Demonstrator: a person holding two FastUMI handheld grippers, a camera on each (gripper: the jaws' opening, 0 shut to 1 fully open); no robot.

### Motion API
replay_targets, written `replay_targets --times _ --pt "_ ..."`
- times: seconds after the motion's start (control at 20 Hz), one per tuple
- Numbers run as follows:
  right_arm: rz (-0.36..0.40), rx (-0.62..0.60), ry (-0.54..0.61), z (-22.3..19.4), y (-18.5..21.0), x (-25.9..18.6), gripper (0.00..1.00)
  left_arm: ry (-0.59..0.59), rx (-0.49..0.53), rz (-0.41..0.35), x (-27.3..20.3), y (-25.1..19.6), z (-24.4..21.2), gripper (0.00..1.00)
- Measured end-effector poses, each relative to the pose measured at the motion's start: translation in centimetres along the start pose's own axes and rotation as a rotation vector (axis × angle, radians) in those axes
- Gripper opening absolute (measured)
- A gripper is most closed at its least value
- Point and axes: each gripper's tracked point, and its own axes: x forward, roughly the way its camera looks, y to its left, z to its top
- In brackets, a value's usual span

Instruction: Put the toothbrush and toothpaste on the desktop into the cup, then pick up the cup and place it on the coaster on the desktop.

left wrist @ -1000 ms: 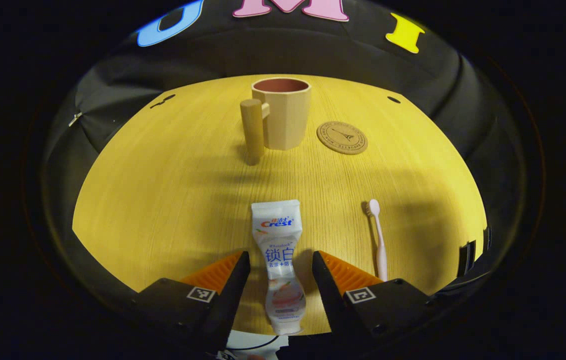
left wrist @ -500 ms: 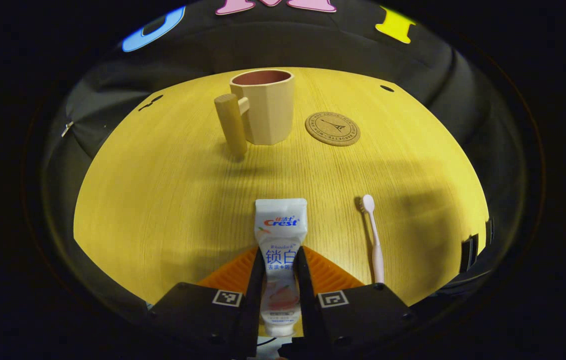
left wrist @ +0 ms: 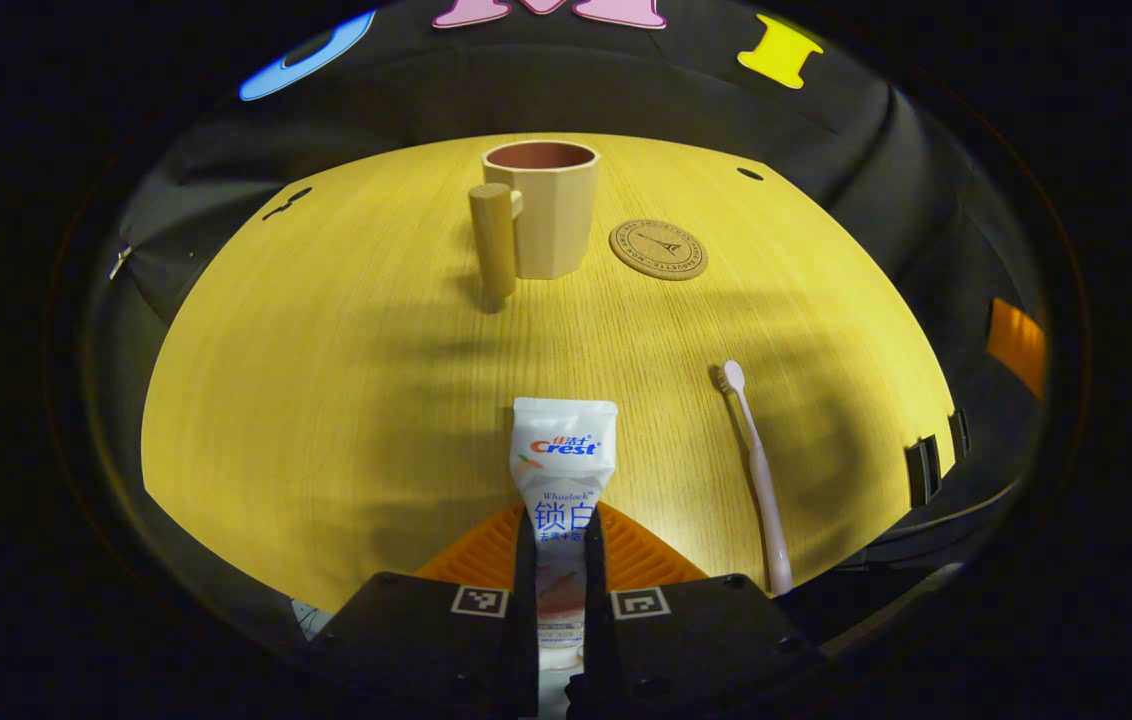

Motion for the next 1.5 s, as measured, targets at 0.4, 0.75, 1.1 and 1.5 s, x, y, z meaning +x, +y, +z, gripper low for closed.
replay_targets --times 0.4,0.75,1.1,1.5 --pt "0.015 -0.03 0.179 -5.4 3.7 3.3 0.97 -0.141 -0.021 -0.066 -7.1 1.9 2.6 0.23" --pt "-0.013 -0.094 0.321 -9.2 6.2 7.2 0.92 -0.204 -0.043 -0.077 -10.2 4.6 2.9 0.23" --pt "-0.055 -0.084 0.449 -11.8 6.6 9.1 0.72 -0.205 -0.062 -0.072 -10.5 6.2 2.4 0.23" --pt "-0.066 -0.072 0.51 -12.4 6.8 9.7 0.27 -0.209 -0.068 -0.077 -10.6 6.6 3.0 0.23"
